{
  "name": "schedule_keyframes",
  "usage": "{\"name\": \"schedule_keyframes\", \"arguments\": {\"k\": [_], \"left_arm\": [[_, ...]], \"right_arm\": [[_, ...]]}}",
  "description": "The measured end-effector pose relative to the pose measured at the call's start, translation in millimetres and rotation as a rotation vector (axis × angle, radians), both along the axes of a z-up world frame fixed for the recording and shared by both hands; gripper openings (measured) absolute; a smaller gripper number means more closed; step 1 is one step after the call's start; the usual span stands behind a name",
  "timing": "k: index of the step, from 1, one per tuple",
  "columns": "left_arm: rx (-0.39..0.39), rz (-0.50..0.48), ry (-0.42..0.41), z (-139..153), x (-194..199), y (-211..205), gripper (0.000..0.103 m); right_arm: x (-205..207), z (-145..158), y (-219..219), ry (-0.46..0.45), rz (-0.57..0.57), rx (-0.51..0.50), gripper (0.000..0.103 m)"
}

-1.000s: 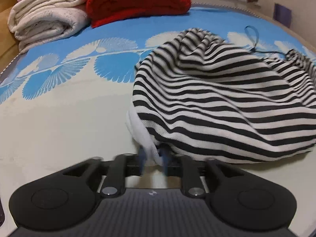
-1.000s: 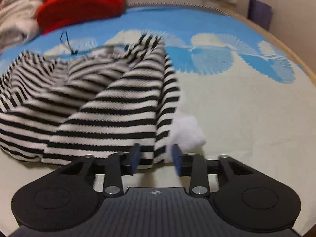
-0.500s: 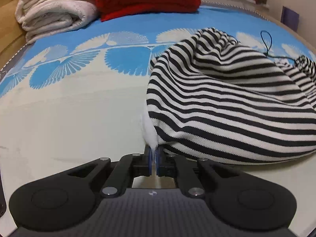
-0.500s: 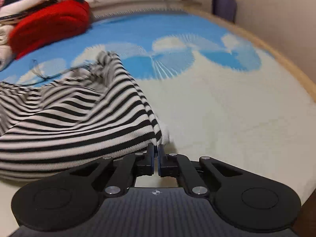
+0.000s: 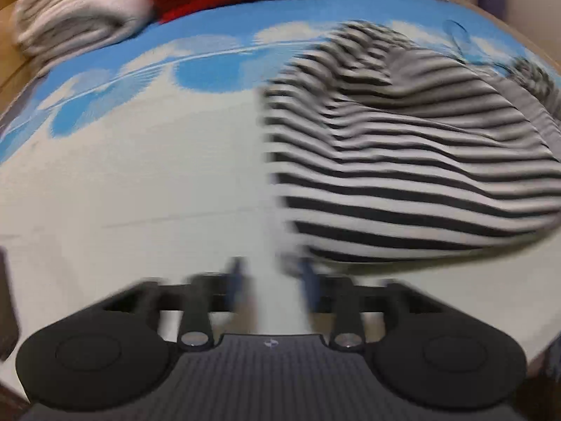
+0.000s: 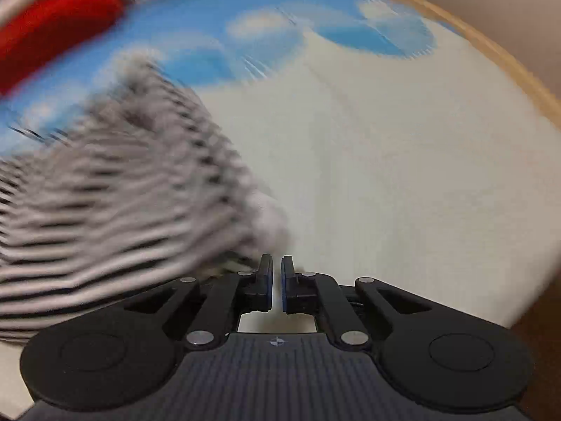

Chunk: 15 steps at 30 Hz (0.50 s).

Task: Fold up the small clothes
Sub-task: 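Fold the hoodie over with both tools and release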

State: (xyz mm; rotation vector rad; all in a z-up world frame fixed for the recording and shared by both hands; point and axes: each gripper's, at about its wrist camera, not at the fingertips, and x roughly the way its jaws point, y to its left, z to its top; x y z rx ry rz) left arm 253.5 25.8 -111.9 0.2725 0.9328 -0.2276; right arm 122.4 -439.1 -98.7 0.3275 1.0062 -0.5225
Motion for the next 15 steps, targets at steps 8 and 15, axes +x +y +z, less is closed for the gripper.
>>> {"name": "schedule_keyframes", "arguments": {"k": [8,15], "left_arm": [[-0.274,0.049,-0.129,60,35,-4,0.063],[-0.3,-0.172,-0.062,60,97,-120,0.063]], "right_arm": [[1,46,15,-0.341,0.004,-0.059,0.03],[135,39,92,-0.24,0.421,0.003,0.027]]}}
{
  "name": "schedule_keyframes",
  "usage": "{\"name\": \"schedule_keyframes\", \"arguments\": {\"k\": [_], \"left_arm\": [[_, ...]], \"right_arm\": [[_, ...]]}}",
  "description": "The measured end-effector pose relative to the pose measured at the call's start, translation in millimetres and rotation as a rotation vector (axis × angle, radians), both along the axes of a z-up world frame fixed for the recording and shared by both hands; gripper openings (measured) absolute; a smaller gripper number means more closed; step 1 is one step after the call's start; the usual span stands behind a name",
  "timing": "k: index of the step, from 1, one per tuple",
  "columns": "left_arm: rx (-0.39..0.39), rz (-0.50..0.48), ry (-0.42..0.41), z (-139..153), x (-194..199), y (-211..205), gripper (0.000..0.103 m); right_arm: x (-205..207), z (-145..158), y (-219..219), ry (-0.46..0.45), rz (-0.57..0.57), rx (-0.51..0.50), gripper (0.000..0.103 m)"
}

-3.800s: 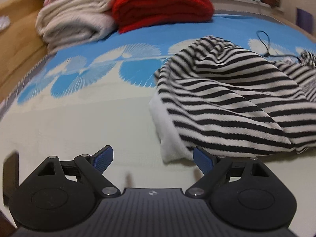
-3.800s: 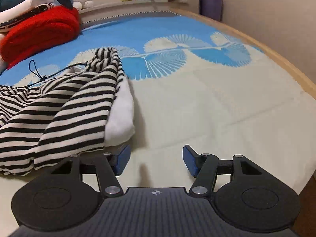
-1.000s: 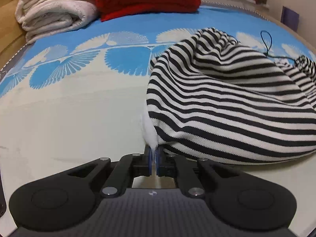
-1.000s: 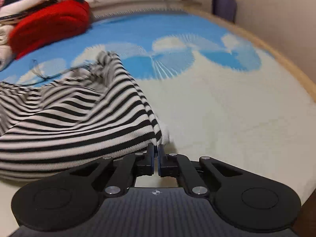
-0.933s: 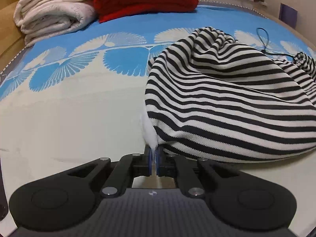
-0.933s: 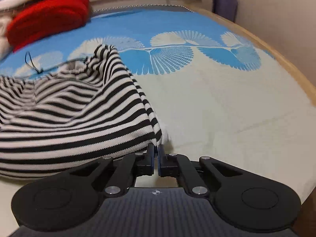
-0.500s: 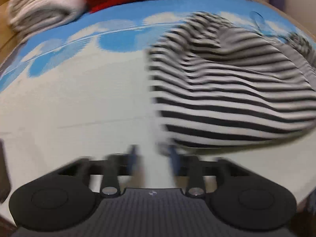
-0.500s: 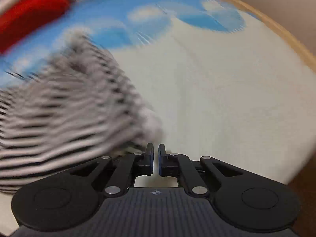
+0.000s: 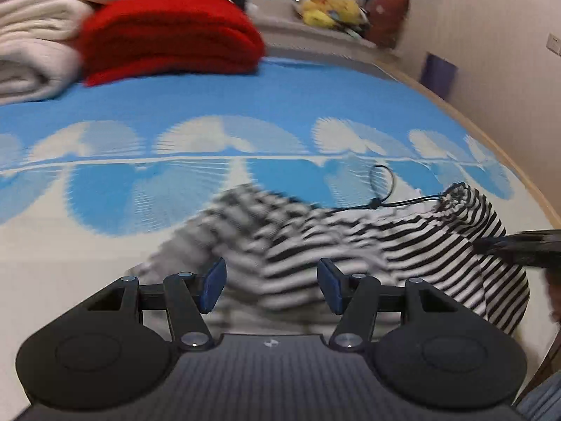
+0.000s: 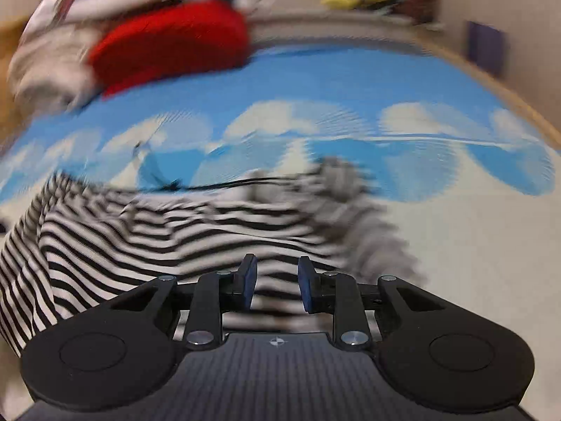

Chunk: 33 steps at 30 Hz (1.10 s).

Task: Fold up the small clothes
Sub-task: 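Fold the hoodie over with both tools and release, then lift both tools away from the folded striped hoodie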

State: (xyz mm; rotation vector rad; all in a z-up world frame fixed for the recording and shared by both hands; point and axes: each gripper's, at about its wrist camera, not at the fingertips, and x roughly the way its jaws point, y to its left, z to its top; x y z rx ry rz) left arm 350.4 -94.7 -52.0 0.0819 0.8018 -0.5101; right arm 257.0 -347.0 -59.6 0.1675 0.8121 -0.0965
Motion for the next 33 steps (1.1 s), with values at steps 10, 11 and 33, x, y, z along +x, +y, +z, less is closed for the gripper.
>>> {"name": "schedule_keyframes", "arguments": {"k": [10,11,33], "left_arm": [[-0.133,0.18,0.19,-77,105,21,0.066],[-0.166,0.187,0.213,-78,110,28,0.066],[0.104,0.181,0.009,26,-96,43,0.103]], "right_arm": [[107,-50,7,0.012,-0.015,0.144,0.017],[113,-56,1,0.01,-0.031,0.208,0.017],[-124,31,39,-0.236,-0.162,0.231,0.083]]}}
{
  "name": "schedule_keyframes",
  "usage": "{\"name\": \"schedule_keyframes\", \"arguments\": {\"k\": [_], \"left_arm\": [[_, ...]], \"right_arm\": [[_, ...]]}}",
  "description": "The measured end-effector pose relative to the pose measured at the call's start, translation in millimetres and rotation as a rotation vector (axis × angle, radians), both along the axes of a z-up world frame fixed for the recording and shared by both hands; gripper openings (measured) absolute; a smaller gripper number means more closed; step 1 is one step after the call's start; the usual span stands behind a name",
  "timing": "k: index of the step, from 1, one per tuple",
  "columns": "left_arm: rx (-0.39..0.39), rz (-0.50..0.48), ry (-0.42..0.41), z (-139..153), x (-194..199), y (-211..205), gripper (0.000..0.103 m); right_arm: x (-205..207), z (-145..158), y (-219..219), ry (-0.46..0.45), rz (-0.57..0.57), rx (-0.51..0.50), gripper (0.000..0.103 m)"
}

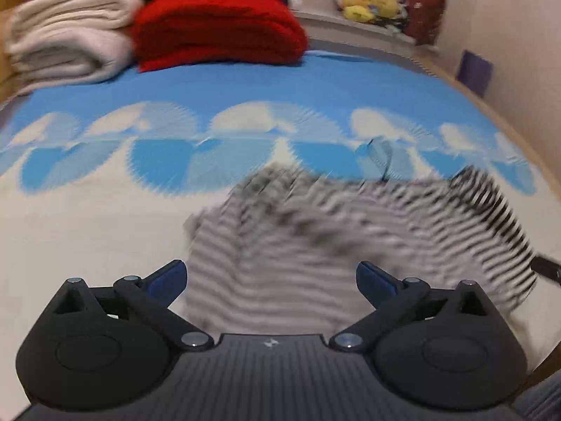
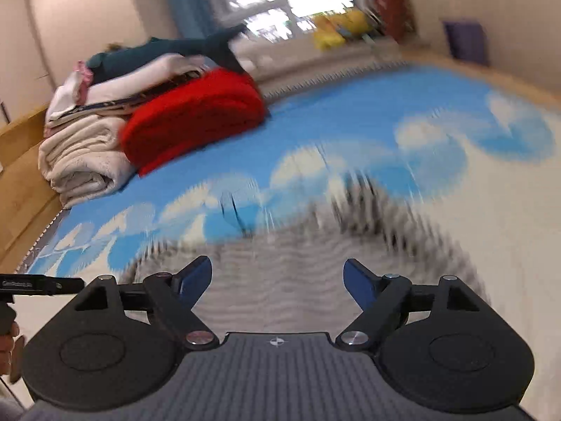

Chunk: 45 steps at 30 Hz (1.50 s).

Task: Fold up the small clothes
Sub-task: 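Lift both tools away from the folded striped hoodie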

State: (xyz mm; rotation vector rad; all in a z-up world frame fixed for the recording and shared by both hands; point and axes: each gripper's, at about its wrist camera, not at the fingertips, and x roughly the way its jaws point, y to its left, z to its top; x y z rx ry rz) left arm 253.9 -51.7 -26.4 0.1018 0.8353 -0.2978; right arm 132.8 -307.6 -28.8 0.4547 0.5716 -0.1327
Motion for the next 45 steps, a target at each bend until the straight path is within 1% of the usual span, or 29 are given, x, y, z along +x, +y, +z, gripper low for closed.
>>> {"name": "schedule_keyframes", "arguments": {"k": [1,3,5,6,7,9,11,14,18,24,28,31,34,37,39,41,43,45], "left_arm": [[0.016,0.011,0.014,-10,-16,6,0.103],[0.058,0.022,0.039,-31,-42,14,0.103],[0.094,0.066,0.071,-50,-59,19,0.103],[0.095,0.074,0.079,-55,-65,21,0.103],[0.086,0.076,0.068,-56,-71,21,0.103],[0.089,0.084,0.019,-55,-79,23,0.103],[0.109,0.085,-0.026,-56,-85,23,0.103],[0.136,0.087,-0.039,-59,-89,26,0.103],[0.137,0.104,-0.037,-59,-87,29,0.103],[0.108,0.142,0.0,-63,-79,37,0.103],[0.089,0.159,0.016,-64,-73,38,0.103],[0.078,0.176,0.015,-62,-70,40,0.103],[0.06,0.21,0.021,-60,-65,48,0.103],[0.104,0.276,0.033,-62,-52,57,0.103],[0.084,0.315,0.064,-63,-42,67,0.103],[0.052,0.352,0.089,-62,-33,76,0.103],[0.063,0.384,0.103,-62,-24,80,0.103],[0.092,0.404,0.125,-63,-11,82,0.103]], "right_arm": [[-16,-13,2,0.042,-0.018,0.03,0.083],[-37,-34,5,0.133,-0.046,0.089,0.083],[-53,-45,15,0.154,-0.031,0.145,0.083],[-58,-47,21,0.158,-0.013,0.139,0.083],[-63,-49,28,0.156,0.005,0.114,0.082],[-70,-51,41,0.157,0.025,0.041,0.082],[-74,-53,46,0.155,0.041,0.007,0.082],[-72,-51,44,0.154,0.031,0.003,0.082],[-73,-54,38,0.153,-0.008,0.023,0.082],[-72,-57,35,0.16,-0.019,0.015,0.082],[-71,-59,27,0.168,-0.054,0.037,0.082],[-72,-64,10,0.165,-0.142,0.115,0.082],[-75,-71,-16,0.146,-0.244,0.265,0.082],[-78,-73,-48,0.108,-0.384,0.415,0.082],[-77,-74,-68,0.088,-0.495,0.477,0.081],[-70,-80,-89,0.11,-0.577,0.545,0.076],[-60,-89,-104,0.122,-0.62,0.629,0.076],[-43,-100,-113,0.154,-0.619,0.685,0.076]]}}
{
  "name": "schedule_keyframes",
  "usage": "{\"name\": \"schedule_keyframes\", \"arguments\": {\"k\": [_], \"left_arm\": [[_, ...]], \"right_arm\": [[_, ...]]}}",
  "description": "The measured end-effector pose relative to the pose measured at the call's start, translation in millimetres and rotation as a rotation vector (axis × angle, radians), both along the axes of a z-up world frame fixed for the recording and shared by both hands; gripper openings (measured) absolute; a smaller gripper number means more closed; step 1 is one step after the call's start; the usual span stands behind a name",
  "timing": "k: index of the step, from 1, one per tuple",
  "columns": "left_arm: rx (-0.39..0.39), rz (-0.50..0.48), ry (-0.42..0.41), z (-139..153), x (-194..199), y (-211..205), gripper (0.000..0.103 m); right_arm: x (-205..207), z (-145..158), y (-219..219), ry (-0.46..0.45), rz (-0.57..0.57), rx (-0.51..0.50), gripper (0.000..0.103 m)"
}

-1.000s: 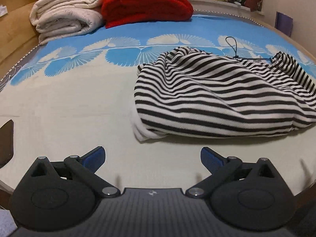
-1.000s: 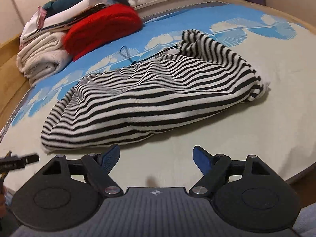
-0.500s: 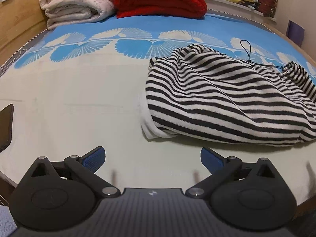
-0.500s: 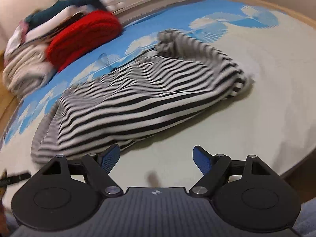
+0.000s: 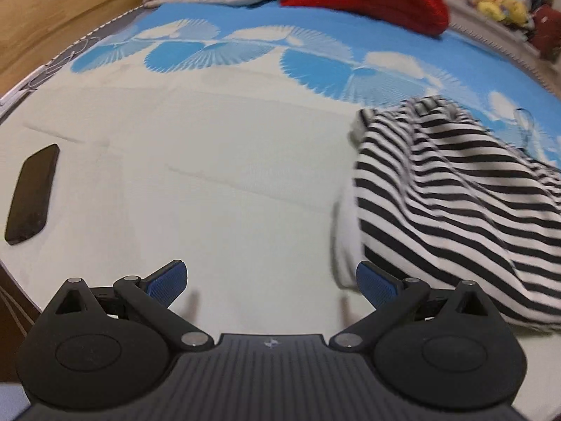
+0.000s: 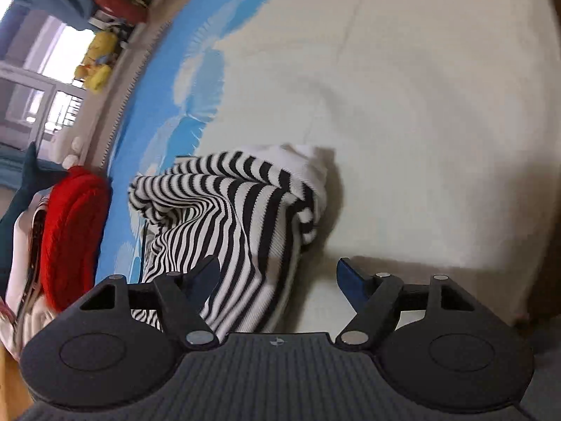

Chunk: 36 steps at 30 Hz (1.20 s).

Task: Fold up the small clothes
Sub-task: 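Lift both tools away from the folded striped hoodie, then grasp the white edge with the left tool while the right tool grasps the striped end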

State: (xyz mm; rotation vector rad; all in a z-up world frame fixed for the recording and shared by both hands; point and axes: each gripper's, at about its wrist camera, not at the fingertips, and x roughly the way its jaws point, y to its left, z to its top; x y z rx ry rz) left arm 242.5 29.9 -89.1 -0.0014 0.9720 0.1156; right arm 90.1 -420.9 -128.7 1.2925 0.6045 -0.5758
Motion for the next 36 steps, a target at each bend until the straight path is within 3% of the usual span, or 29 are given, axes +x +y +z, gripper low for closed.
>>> {"name": "schedule_keyframes", "arguments": {"k": [3,4,6,8,10,12,16,18,19,21,25,28,31,32,34,36], "left_arm": [[-0.011,0.006,-0.007,5,12,-1,0.103],[-0.004,-0.002,-0.011,5,15,-4,0.103],[0.02,-0.024,-0.01,3,19,-10,0.103],[0.027,-0.05,0.008,-1,20,-15,0.103],[0.044,-0.05,0.019,-4,23,-15,0.103],[0.053,-0.015,0.028,-7,25,-10,0.103],[-0.005,0.067,0.048,-8,29,7,0.103],[-0.011,0.092,0.043,-6,30,16,0.103],[-0.014,0.101,0.04,-5,30,18,0.103],[-0.035,0.112,0.044,-4,30,25,0.103],[-0.061,0.123,0.053,-3,30,32,0.103],[-0.061,0.146,0.038,1,27,42,0.103],[-0.077,0.199,0.03,4,27,59,0.103],[-0.08,0.216,0.033,3,27,65,0.103],[-0.098,0.233,0.041,2,25,75,0.103],[-0.118,0.223,0.049,2,23,79,0.103]], "right_arm": [[27,-5,-4,0.005,-0.025,-0.046,0.081],[36,-4,-5,-0.006,-0.038,-0.074,0.077],[43,-6,-8,-0.031,-0.083,-0.08,0.02],[40,-3,-13,-0.086,-0.12,-0.047,0.017],[36,13,-6,-0.14,-0.104,-0.096,0.017],[38,27,0,-0.134,-0.079,-0.161,0.016],[52,6,-6,0.062,-0.1,-0.162,0.016],[57,0,-5,0.105,-0.123,-0.158,0.016],[62,8,0,0.119,-0.112,-0.205,0.016],[80,42,25,0.119,-0.061,-0.4,0.016],[125,126,151,0.029,0.201,-0.979,0.016],[143,148,288,-0.125,0.542,-1.299,0.016],[132,104,404,-0.198,0.924,-1.537,0.016],[127,79,431,-0.178,1.06,-1.566,0.016],[120,34,462,-0.103,1.259,-1.53,0.016],[112,0,475,-0.06,1.31,-1.548,0.018]]}}
